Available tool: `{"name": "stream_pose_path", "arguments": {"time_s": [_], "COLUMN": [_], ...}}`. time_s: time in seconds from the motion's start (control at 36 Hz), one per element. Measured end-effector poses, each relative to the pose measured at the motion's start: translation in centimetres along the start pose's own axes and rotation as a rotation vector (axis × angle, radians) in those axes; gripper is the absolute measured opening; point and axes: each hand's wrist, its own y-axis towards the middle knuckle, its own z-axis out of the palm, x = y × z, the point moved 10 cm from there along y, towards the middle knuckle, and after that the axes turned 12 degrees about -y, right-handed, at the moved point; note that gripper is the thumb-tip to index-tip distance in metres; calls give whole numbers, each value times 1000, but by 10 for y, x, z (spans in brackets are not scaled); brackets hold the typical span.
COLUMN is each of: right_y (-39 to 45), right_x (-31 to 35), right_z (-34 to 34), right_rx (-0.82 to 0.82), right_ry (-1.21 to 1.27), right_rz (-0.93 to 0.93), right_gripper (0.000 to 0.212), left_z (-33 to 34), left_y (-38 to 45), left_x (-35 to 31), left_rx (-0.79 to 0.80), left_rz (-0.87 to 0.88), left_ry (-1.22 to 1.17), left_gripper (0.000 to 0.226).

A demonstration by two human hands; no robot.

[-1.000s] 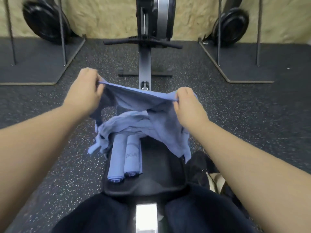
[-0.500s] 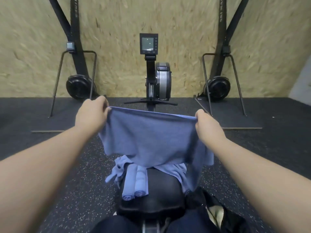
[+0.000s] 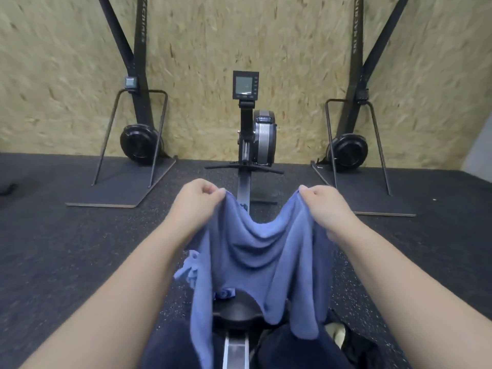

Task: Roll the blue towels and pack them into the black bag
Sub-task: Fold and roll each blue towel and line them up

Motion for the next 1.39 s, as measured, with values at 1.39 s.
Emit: {"name": "stream_pose_path", "arguments": {"time_s": [1.39], "right_y": [-105], "right_x": [37], "right_z": [71], "right_rx": [145], "right_ry": [587], "right_rz": [78], "right_gripper": [9], "left_z": [39], "left_y": [-105], "left_x": [15], "left_rx": [71], "left_rz": [-176], "left_ry": [-682], "left_gripper": [28]}}
